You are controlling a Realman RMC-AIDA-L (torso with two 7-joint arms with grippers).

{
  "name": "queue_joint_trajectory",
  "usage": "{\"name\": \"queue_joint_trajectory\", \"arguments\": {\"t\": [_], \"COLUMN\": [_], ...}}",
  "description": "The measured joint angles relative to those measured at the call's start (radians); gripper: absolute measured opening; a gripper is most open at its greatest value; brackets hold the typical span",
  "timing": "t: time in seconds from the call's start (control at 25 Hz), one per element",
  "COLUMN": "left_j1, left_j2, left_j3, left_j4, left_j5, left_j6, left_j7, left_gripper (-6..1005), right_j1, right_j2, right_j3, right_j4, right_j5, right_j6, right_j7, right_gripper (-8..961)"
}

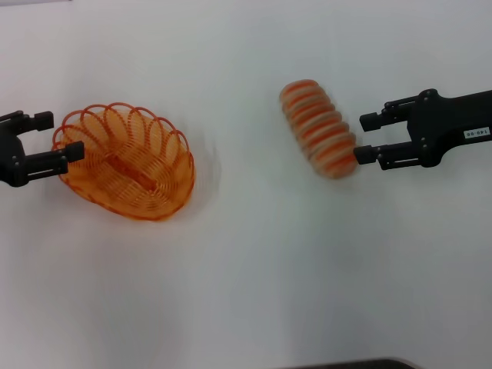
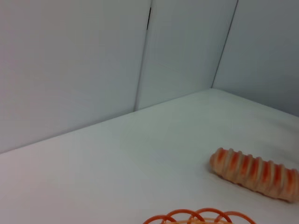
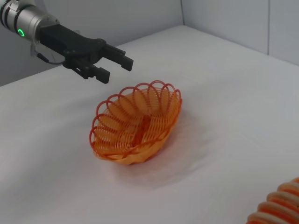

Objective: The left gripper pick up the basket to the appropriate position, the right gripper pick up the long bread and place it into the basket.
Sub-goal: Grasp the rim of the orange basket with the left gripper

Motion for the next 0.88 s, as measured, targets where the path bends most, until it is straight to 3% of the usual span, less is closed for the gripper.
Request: {"name": "queue_joint_trajectory", "arguments": {"t": [0.2, 0.48, 0.68, 0.88], "left_j1": [-0.008, -0.004, 0.016, 0.044], "left_j2": [0.002, 0.0, -0.044, -0.109], "left_j3": [-0.041, -0.118, -0.133, -0.14], "left_j4": [0.009, 0.027, 0.024, 0.017], "left_j5": [-0.025, -0.159, -0.287, -0.448], "left_j6": [-0.005, -0.018, -0.093, -0.148], "left_j7": [-0.044, -0.076, -0.044, 0.062], "left_gripper": [825, 829, 825, 821], "right_j1": [0.0, -0.001, -0.008, -0.015], "right_j2": [0.004, 0.015, 0.025, 0.032], "right_j3": [0.002, 0.004, 0.006, 0.007], "right_j4": [0.002, 0.002, 0.006, 0.01], "right_j5": [0.001, 0.009, 0.056, 0.103], "right_j6": [0.009, 0.02, 0.022, 0.033], "right_j7": [-0.001, -0.009, -0.035, -0.058], "right_gripper": [638, 638, 639, 639]}}
